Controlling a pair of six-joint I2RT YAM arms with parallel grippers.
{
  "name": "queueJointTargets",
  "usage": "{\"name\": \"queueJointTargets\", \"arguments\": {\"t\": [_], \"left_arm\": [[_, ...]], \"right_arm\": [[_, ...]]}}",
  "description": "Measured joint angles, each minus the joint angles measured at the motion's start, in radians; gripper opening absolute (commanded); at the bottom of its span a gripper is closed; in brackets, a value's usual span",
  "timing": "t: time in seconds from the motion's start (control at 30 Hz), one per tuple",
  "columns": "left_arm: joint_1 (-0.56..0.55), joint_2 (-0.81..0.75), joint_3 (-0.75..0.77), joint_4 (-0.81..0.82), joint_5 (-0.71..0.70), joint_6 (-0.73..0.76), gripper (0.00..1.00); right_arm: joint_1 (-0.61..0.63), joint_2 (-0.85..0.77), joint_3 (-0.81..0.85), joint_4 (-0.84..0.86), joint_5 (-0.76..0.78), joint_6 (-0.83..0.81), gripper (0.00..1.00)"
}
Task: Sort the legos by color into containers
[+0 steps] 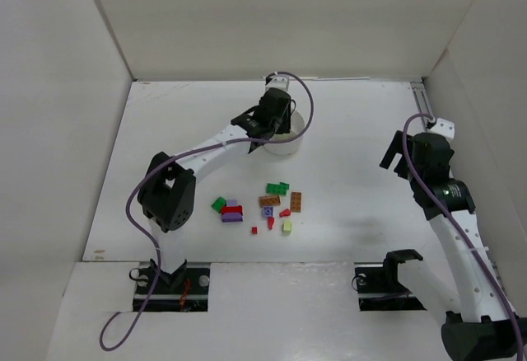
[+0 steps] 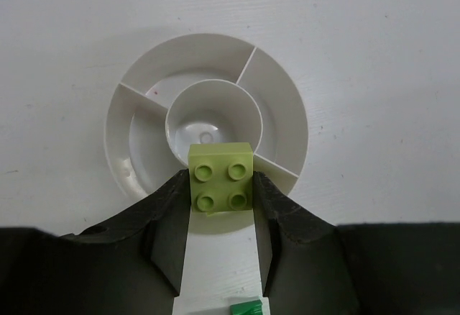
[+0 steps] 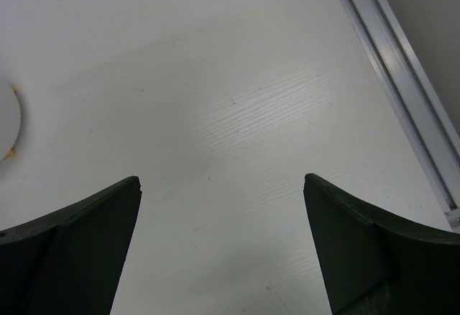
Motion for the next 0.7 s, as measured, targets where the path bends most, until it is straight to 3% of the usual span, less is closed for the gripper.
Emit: {"name": "queueJointTargets", "arguments": {"t": [0.4,0.7], "left_arm": [[-0.006,0.048,0.017,0.011,-0.017,0.0,0.29],[-0.006,0.048,-0.04,0.114,-0.089,-0.045,0.33]], "right_arm": [[0.0,0.009,0.0,-0.013,0.028,0.004,0.99],[0.0,0.041,0.0,-0.016,0.029,0.004,0.99]]}}
